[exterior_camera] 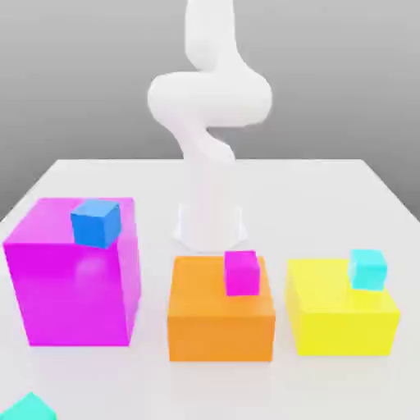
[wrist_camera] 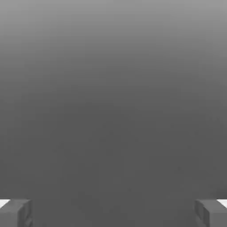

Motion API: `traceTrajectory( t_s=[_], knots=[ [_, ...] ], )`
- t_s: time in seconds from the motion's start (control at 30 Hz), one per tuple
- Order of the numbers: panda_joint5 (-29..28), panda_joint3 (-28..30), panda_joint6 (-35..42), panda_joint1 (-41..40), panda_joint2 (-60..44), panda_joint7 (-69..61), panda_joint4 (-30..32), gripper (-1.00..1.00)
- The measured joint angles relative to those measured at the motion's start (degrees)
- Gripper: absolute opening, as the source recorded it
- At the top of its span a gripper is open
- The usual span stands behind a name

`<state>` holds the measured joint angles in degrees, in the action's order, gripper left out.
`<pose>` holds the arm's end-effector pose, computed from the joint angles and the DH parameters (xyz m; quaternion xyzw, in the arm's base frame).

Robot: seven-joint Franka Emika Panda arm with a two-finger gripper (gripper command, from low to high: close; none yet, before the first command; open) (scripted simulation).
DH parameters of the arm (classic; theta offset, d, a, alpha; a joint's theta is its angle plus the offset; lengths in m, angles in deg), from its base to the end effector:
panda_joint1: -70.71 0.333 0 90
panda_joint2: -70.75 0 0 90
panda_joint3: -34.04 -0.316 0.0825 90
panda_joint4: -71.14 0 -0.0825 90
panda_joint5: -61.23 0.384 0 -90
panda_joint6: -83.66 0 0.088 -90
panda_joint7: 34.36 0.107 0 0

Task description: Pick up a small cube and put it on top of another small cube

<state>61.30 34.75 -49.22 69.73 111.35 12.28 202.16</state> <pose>0.3785 -0.0129 0.6867 -0.8503 0.3819 -0.3327 0.1429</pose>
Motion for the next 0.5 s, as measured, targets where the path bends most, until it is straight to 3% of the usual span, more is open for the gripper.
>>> traceTrajectory(
  t_s=[0.5],
  knots=[
    [1.7,5.5,-6.6,-5.1,-31.5,4.1,-4.6,0.00]
  ],
)
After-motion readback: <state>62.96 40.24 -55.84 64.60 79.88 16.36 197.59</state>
